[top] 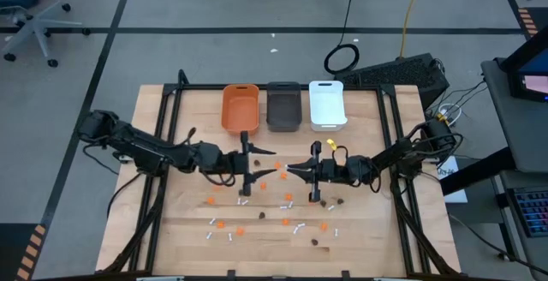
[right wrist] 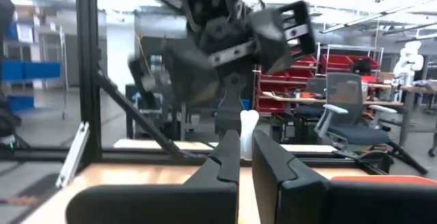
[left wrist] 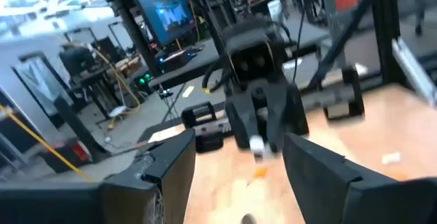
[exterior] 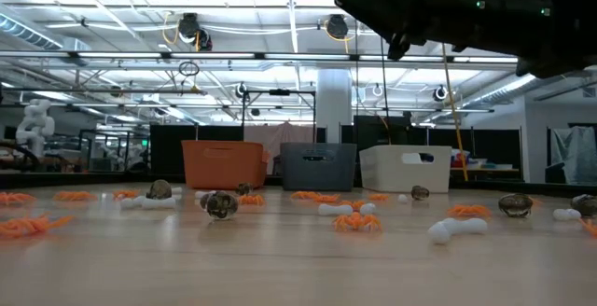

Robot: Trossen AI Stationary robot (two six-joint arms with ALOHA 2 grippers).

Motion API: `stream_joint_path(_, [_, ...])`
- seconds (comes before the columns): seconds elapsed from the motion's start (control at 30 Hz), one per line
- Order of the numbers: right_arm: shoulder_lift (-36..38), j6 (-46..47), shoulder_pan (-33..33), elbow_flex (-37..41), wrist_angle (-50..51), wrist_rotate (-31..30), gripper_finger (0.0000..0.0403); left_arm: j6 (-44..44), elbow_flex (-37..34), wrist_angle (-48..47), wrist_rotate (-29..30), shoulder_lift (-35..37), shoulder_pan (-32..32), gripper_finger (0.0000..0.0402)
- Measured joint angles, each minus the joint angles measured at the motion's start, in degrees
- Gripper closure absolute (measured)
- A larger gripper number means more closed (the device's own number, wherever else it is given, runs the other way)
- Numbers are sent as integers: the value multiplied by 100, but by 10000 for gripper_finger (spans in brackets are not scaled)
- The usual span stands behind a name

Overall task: Sort Halloween decoration
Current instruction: Put the white bone toy into the white bin

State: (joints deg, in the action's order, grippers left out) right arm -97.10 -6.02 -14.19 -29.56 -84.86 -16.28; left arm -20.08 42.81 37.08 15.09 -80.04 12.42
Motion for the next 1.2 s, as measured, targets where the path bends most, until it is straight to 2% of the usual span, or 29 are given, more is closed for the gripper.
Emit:
stream_joint_path(0.17, [0, -663, 8, 0, 88, 5, 403, 890, 259, -2, -129, -272, -6, 182])
stream_joint_path(0.4, [0, -1248, 8, 0, 108, 124, 403, 1256, 262, 31, -439, -578, 9, 182])
stream_joint_path(0.47, [0, -1280, 10, 0, 127, 294, 403, 1337, 262, 65, -462, -651, 9, 182])
stream_joint_path(0.7, [0, -1291, 8, 0, 197, 319, 403, 1375, 259, 491, -654, -926, 5, 184])
stream_joint_path(0.8, [2, -1312, 8, -2, 201, 322, 403, 1358, 262, 958, -680, -1090, 5, 196])
stream_joint_path(1.03, [2, -1333, 23, -2, 199, 467, 403, 1367, 259, 1124, -676, -1328, -35, 243])
stream_joint_path(1.2, [2, -1334, 23, -2, 199, 464, 403, 1353, 259, 1106, -653, -1343, -38, 260])
